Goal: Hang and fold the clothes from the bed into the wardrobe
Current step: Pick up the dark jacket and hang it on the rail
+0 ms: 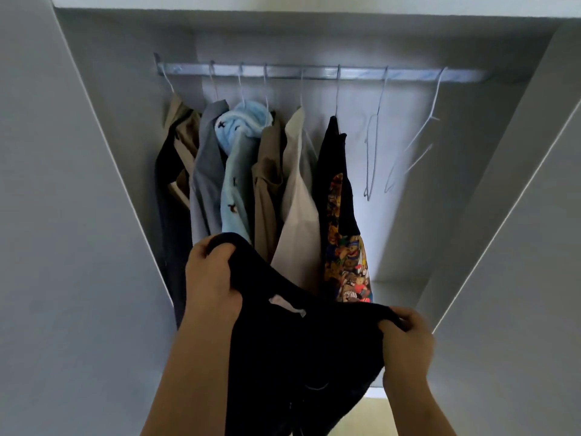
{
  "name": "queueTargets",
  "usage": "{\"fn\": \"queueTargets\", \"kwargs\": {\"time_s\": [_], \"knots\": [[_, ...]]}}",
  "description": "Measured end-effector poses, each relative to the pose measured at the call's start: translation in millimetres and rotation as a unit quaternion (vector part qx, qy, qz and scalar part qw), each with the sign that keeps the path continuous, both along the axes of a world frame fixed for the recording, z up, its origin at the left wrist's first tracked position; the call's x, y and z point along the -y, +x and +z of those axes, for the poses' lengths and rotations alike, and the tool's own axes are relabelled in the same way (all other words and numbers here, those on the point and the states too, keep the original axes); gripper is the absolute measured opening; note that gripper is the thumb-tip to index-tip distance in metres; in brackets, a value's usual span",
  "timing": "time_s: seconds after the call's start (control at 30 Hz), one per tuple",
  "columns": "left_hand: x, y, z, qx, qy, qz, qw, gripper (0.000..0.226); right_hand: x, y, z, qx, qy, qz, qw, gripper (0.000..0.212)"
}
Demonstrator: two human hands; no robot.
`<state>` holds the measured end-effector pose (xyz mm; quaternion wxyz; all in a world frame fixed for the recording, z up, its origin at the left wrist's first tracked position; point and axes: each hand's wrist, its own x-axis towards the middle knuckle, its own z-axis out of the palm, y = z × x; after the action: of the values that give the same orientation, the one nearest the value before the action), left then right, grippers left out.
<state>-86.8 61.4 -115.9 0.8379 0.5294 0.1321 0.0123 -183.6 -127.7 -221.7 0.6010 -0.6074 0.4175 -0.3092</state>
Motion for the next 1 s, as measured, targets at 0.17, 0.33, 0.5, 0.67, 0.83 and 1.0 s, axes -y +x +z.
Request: {"fn": "queueTargets", "kwargs": {"time_s": [0.17, 0.33, 0.5, 0.67, 0.83, 1.0], "knots": [[14.7, 35.8, 20.7, 0.052, -0.025, 0.021, 0.998, 0.023, 21.3, 61.1, 17.6, -0.001, -0.031, 0.047, 0.998, 0.026], [47.4, 81.6, 42.5, 0.085, -0.063, 0.061, 0.992, 0.023, 50.2, 130.9, 65.4, 0.073, -0.14, 0.07, 0.985, 0.024], [86.8, 123.3, 64.5, 0.1, -0.081, 0.086, 0.988, 0.024, 90.3, 182.1, 111.5, 0.118, -0.283, 0.089, 0.948, 0.027], [112.1, 155.8, 70.7, 0.094, -0.079, 0.106, 0.987, 0.025, 120.0, 240.1, 134.1, 0.02, -0.472, 0.199, 0.858, 0.038], [133.0, 178.1, 74.2, 0.084, -0.089, 0.151, 0.981, 0.028, 148.3, 269.2, 128.2, -0.083, -0.426, 0.219, 0.874, 0.053], [144.4, 190.7, 72.9, 0.081, -0.078, 0.154, 0.982, 0.029, 167.9, 284.3, 112.9, -0.043, -0.268, 0.268, 0.924, 0.078]]}}
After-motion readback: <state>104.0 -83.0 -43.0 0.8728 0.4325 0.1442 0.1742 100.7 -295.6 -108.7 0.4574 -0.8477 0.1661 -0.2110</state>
